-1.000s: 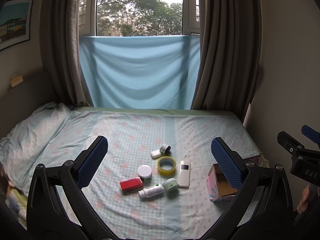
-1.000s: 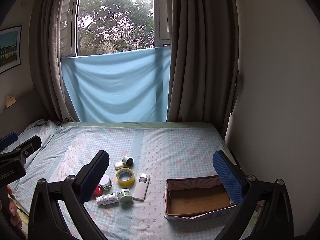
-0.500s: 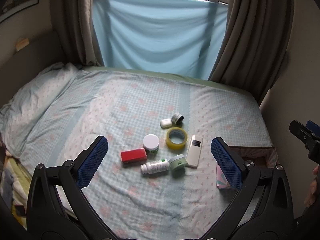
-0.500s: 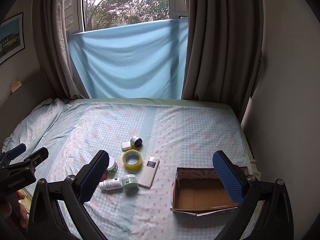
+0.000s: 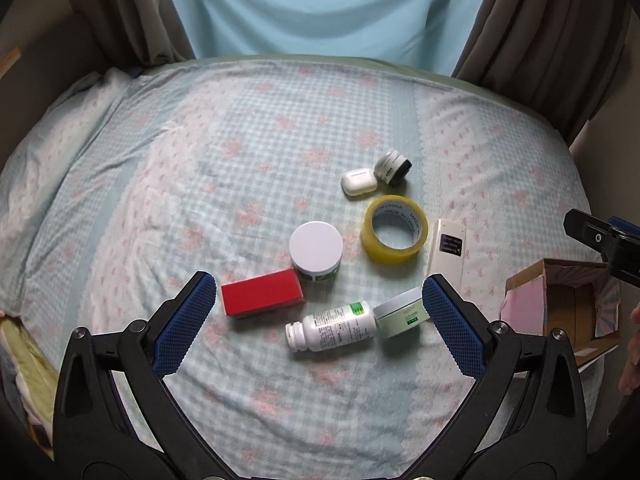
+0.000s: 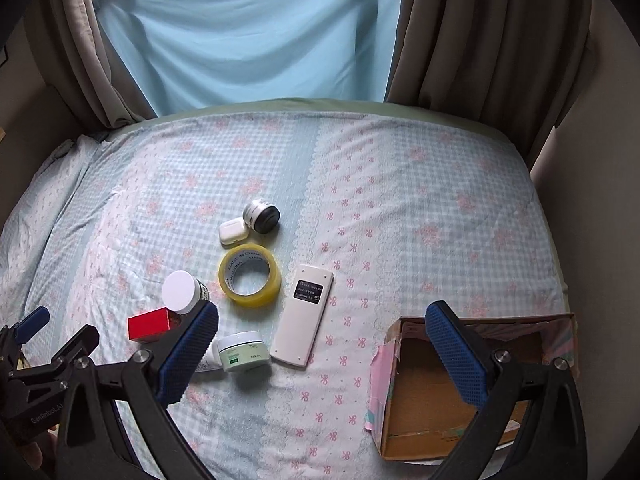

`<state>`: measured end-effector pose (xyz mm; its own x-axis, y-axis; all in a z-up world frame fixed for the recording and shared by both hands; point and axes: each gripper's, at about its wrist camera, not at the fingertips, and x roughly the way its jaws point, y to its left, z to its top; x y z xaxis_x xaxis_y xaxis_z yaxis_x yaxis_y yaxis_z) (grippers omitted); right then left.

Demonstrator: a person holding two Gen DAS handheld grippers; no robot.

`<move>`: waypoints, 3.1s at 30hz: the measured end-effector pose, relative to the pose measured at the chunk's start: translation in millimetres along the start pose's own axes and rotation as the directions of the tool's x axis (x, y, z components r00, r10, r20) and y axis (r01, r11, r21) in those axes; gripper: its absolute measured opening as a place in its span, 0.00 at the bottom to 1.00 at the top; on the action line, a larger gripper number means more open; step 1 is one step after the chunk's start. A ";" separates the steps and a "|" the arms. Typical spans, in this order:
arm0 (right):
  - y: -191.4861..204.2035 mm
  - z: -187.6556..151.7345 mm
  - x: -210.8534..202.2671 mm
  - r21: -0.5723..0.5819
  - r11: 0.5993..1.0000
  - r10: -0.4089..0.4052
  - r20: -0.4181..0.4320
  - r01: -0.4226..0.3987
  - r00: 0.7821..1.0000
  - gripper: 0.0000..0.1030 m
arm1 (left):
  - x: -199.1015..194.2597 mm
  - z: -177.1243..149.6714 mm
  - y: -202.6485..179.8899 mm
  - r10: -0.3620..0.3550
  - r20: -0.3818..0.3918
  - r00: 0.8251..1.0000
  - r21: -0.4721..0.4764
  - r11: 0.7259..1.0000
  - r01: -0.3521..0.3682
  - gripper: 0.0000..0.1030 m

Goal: Organize rigid objects
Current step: 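Grasp the white round jar with left tool while right tool grasps the yellow tape roll, then carry the white jar with left tool while right tool carries the tape to the cardboard box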

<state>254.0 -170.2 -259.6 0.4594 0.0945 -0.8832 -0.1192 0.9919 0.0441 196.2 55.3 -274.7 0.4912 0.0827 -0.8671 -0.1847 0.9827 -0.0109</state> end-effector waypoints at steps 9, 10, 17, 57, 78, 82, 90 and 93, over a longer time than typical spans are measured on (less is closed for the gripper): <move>27.5 12.7 116.7 -0.020 0.999 0.024 -0.144 -0.028 0.989 1.00 | 111.9 4.4 0.3 -0.020 -0.140 0.990 0.009 1.000 0.022 0.99; 33.0 12.8 128.4 -0.032 0.999 0.025 -0.161 -0.031 0.987 1.00 | 122.5 3.9 -0.3 -0.020 -0.154 0.988 0.014 1.000 0.022 0.99; 63.0 16.7 192.3 -0.059 0.994 0.071 -0.253 -0.088 0.965 1.00 | 178.4 0.2 1.6 -0.009 -0.209 0.978 0.032 0.999 0.016 0.99; 110.4 31.2 260.2 -0.022 0.999 0.018 -0.361 -0.028 0.932 0.94 | 214.9 -0.5 -7.3 0.007 -0.146 0.989 0.105 0.994 0.008 0.67; 49.8 41.0 59.3 0.109 0.994 0.021 -0.150 -0.004 0.988 0.94 | 44.3 20.4 -36.6 -0.092 0.032 0.995 0.258 0.963 0.081 0.67; 26.8 36.6 8.8 0.148 0.989 -0.002 -0.108 0.018 0.994 0.94 | 8.5 22.6 -54.9 -0.155 0.028 0.988 0.312 0.940 0.138 0.67; -52.5 16.1 -64.9 0.221 0.975 -0.019 -0.054 0.031 0.998 0.94 | -46.4 7.6 -130.0 -0.224 0.022 0.974 0.420 0.886 0.194 0.67; -91.9 6.0 -80.2 0.241 0.970 -0.032 -0.048 0.042 0.998 0.94 | -64.7 -0.3 -168.8 -0.245 0.024 0.969 0.442 0.872 0.210 0.67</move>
<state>233.4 -268.4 -189.9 0.4200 0.0589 -0.9056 0.1160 0.9862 0.1180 195.4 -115.9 -216.9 0.5414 -0.1566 -0.8261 0.3181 0.9476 0.0288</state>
